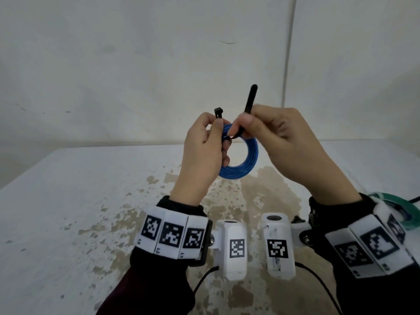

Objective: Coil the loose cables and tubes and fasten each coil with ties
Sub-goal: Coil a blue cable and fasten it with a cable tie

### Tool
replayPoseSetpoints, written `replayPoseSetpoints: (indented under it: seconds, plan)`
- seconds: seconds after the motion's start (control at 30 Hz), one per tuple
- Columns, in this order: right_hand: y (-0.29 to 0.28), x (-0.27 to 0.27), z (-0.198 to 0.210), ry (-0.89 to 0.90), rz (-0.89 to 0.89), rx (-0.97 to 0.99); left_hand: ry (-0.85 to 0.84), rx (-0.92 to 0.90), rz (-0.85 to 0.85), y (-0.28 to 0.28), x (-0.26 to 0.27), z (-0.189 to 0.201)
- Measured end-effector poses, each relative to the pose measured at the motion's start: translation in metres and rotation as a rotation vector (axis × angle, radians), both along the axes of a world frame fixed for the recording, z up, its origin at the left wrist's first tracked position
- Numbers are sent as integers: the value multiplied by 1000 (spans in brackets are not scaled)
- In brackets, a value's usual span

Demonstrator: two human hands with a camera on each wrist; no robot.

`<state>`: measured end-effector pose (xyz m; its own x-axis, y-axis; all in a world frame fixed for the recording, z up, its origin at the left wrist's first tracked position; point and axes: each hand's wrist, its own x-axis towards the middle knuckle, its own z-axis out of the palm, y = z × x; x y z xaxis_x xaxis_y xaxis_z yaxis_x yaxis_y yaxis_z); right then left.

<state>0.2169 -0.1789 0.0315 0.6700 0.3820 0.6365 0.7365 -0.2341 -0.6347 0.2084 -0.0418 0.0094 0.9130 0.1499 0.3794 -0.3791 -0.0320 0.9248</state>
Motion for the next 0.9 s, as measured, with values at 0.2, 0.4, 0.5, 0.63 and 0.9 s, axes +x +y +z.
replayPoseSetpoints:
  seconds: [0.2, 0.4, 0.5, 0.63, 0.9]
  plan:
    - [1, -1, -1, 291, 13, -29, -103, 158, 111, 4, 4, -3]
    - [1, -1, 0, 432, -1, 7, -206, 276, 131, 1, 4, -6]
    - [-1, -1, 0, 438, 5, 7, -226, 292, 135, 0, 4, -7]
    - [-2, 0, 0, 446, 20, -30, -226, 312, 134, 0, 4, -7]
    - [-4, 3, -1, 451, 22, -54, -224, 325, 132, -2, 5, -9]
